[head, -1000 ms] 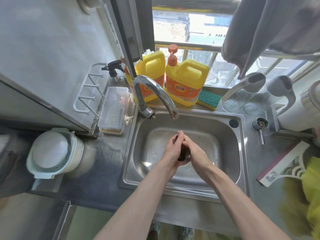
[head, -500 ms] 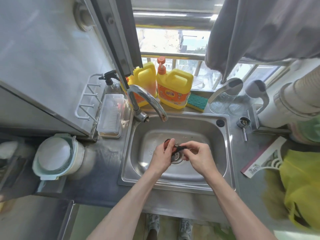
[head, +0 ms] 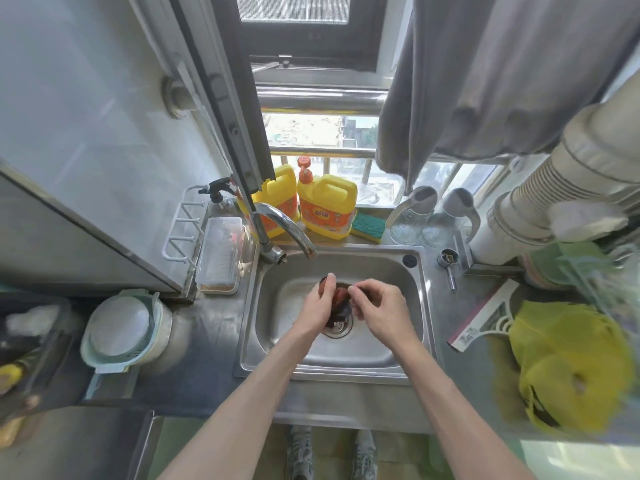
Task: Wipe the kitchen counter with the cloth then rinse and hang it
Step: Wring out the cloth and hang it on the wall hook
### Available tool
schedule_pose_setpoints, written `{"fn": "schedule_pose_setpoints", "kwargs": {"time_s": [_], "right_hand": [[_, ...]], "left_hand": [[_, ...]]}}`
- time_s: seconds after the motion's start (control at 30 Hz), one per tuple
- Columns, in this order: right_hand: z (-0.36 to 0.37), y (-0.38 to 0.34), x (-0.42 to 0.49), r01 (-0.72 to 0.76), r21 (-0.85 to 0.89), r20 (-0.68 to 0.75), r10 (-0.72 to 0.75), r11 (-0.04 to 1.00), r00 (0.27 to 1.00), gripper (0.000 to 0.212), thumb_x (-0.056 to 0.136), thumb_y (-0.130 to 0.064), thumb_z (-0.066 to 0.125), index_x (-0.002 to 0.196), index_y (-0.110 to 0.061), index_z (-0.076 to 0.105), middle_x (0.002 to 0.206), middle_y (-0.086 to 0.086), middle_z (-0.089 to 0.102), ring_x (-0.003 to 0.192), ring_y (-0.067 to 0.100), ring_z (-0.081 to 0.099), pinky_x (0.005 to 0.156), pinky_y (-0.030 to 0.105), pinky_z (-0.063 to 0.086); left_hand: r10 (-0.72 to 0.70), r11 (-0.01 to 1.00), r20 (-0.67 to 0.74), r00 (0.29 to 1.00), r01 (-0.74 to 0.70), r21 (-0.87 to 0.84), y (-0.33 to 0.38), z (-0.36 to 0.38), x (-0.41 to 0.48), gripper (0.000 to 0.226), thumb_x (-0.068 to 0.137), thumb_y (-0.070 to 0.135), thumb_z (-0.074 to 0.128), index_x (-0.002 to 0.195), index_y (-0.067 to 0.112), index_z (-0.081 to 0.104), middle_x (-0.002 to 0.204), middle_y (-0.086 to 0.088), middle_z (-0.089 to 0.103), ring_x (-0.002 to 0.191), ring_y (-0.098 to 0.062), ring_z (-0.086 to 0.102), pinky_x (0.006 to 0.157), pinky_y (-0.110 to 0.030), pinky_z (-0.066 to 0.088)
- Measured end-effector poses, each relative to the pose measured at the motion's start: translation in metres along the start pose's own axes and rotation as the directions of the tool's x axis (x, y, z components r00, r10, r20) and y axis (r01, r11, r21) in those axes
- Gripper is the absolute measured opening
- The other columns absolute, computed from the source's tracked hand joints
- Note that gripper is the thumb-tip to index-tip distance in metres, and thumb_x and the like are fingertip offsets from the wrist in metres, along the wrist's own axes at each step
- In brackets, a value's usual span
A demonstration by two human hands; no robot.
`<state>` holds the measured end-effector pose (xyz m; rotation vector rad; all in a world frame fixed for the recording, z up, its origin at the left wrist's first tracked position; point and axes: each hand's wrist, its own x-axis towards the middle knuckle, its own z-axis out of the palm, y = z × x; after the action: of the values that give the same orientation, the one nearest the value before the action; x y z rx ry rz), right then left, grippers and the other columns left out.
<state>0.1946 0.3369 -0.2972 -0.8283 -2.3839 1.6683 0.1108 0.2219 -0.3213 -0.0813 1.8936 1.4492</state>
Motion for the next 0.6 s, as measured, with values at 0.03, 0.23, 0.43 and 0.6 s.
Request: {"fn": "schedule_pose_setpoints", "kwargs": {"time_s": [0.03,0.23,0.43,0.6], "right_hand": [[-0.005,-0.005,0.001,0.036,-0.01,-0.035,-0.036,0.999,0.999,0.012,0.097,-0.029,0.068,0.089,-0.025,0.076,0.074,-0.013,0.073,0.072,0.008,0.069,0.079,0.046,0.06],[-0.047,-0.07,0.003,0.146,0.212,0.059,-0.162,0.966,0.985,0.019,0.104,-0.034,0.059,0.093,-0.02,0.067,0.095,0.014,0.075,0.096,0.037,0.073,0.095,0.058,0.057],[-0.055,-0.114,-0.004,0.19,0.134,0.269,-0.22,0.973,0.938,0.02,0.108,-0.036,0.054,0.097,-0.021,0.063,0.086,0.0,0.065,0.081,0.013,0.062,0.077,0.037,0.051],[-0.059,-0.147,-0.013,0.179,0.226,0.306,-0.244,0.958,0.92,0.019,0.107,-0.036,0.057,0.099,-0.022,0.067,0.093,-0.004,0.069,0.092,0.015,0.064,0.092,0.054,0.053]], "left_hand": [[-0.048,0.993,0.026,0.999,0.05,-0.109,0.002,-0.002,-0.003,0.038,0.105,0.052,0.042,0.1,0.021,0.063,0.089,-0.005,0.072,0.074,-0.015,0.072,0.069,-0.033,0.056],[-0.097,0.949,0.202,0.975,0.152,-0.278,-0.017,-0.035,-0.026,0.045,0.091,0.044,0.07,0.134,0.035,0.056,0.14,-0.004,0.063,0.12,-0.023,0.064,0.099,-0.054,0.052],[0.34,0.928,0.457,0.822,-0.371,-0.022,0.022,-0.042,-0.053,0.097,0.074,0.01,0.079,0.154,0.04,0.034,0.155,0.01,0.047,0.145,-0.006,0.04,0.117,-0.03,0.036],[0.401,0.898,0.341,0.85,-0.438,0.034,0.066,-0.005,-0.067,0.031,0.082,0.005,0.082,0.111,0.008,0.071,0.092,-0.008,0.078,0.085,-0.023,0.076,0.074,-0.031,0.061]]}}
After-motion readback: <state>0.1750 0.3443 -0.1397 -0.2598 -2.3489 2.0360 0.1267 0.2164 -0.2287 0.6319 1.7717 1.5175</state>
